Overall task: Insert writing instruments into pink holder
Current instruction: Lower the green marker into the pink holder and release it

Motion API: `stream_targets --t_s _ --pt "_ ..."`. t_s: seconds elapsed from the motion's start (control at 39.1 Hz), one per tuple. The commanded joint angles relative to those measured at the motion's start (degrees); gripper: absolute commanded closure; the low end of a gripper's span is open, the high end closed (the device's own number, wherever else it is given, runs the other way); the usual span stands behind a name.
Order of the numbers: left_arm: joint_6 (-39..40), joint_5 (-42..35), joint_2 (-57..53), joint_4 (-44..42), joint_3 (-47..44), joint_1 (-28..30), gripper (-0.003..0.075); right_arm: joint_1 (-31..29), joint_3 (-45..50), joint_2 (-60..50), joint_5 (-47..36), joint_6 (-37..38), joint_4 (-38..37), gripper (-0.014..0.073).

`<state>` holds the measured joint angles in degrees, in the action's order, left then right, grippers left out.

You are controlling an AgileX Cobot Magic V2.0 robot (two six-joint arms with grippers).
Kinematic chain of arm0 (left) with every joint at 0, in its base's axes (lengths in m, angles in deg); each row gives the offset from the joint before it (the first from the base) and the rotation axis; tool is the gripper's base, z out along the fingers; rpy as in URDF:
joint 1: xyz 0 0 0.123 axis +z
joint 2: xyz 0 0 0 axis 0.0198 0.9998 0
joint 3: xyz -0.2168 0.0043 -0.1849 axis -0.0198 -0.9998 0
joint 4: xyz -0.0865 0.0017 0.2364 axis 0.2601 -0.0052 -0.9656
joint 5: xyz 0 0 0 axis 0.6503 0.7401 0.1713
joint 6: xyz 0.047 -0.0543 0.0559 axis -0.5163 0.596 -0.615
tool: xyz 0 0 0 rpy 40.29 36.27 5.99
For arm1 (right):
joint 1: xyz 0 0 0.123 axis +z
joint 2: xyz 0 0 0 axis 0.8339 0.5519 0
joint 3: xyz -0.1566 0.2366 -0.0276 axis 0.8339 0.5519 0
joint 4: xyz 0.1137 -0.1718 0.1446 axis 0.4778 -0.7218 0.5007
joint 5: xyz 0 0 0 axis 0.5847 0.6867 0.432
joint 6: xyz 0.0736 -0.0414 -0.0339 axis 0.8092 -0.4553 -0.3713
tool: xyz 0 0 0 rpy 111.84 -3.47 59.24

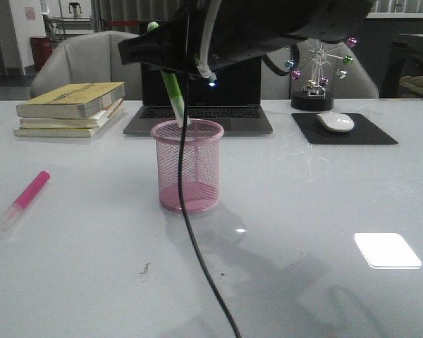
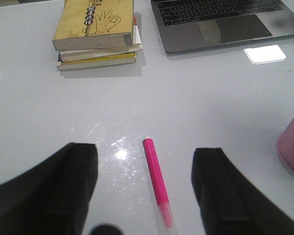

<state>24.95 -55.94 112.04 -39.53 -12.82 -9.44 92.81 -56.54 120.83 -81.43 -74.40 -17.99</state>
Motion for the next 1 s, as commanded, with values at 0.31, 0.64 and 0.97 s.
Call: stream_targets --t_s 0.31,0.64,0.97 --pt "0.16 -4.98 -0.81 0.09 2.01 -0.31 0.0243 -0.06 -1.61 -2.65 -3.34 -0.02 0.00 0.0480" --pt "0.16 -5.22 -0.81 0.09 2.01 -0.31 0.0243 -0.06 -1.61 -2.61 -2.08 -0.09 0.00 0.0126" --pt "0.16 -4.53 -0.81 -0.01 2.01 -0.31 0.0243 -1.08 -1.61 -8.99 0.41 -9.21 -0.81 0.0126"
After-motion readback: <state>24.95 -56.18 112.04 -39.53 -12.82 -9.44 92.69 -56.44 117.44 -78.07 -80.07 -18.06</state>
